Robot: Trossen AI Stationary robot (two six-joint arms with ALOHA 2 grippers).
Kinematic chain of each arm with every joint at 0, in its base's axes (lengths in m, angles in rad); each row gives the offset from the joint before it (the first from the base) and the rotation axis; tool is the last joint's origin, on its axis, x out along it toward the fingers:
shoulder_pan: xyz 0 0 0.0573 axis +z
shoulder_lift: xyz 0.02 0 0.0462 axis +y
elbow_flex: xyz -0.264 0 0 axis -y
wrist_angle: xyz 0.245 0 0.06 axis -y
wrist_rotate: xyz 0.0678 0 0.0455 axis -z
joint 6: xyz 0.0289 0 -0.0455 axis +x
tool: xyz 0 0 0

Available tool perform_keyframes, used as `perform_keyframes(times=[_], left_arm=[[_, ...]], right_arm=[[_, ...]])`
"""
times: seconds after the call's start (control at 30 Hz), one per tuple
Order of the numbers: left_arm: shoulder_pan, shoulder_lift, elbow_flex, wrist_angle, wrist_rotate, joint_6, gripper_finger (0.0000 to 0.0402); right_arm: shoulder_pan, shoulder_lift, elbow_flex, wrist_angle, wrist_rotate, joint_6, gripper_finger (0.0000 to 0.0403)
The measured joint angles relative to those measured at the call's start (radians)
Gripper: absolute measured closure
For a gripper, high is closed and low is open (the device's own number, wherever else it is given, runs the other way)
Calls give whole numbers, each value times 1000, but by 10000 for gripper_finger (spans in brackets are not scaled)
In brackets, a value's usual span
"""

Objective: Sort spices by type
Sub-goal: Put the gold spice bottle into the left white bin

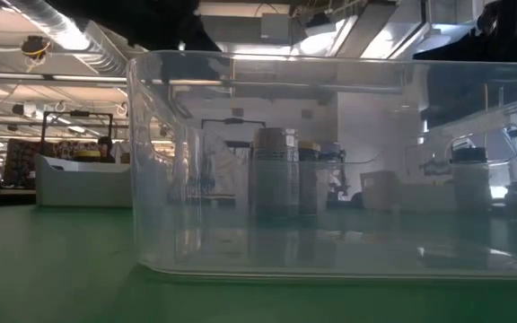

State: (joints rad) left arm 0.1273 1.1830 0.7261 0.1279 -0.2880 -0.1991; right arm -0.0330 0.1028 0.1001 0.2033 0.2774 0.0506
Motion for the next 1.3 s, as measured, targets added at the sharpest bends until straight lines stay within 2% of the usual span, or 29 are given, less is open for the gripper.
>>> perform_keyframes(times=[0.13,0.27,0.5,0.67,0.8,1.1,1.3], left_arm=[[-47,81,0,101,68,33,157],[-113,174,5,172,71,64,157],[-200,359,129,151,70,67,157],[-212,456,255,11,15,67,165],[-206,488,309,-67,-8,73,206],[-177,498,309,-87,-14,63,334],[-170,509,309,-117,-13,58,375]], right_arm=[[0,0,0,50,0,-10,393],[0,5,0,99,0,-35,393],[0,84,0,245,-1,-53,393],[0,191,0,318,0,-59,393],[0,253,0,332,0,-57,393],[0,323,0,348,-1,-53,393],[0,325,0,357,-1,-52,393]])
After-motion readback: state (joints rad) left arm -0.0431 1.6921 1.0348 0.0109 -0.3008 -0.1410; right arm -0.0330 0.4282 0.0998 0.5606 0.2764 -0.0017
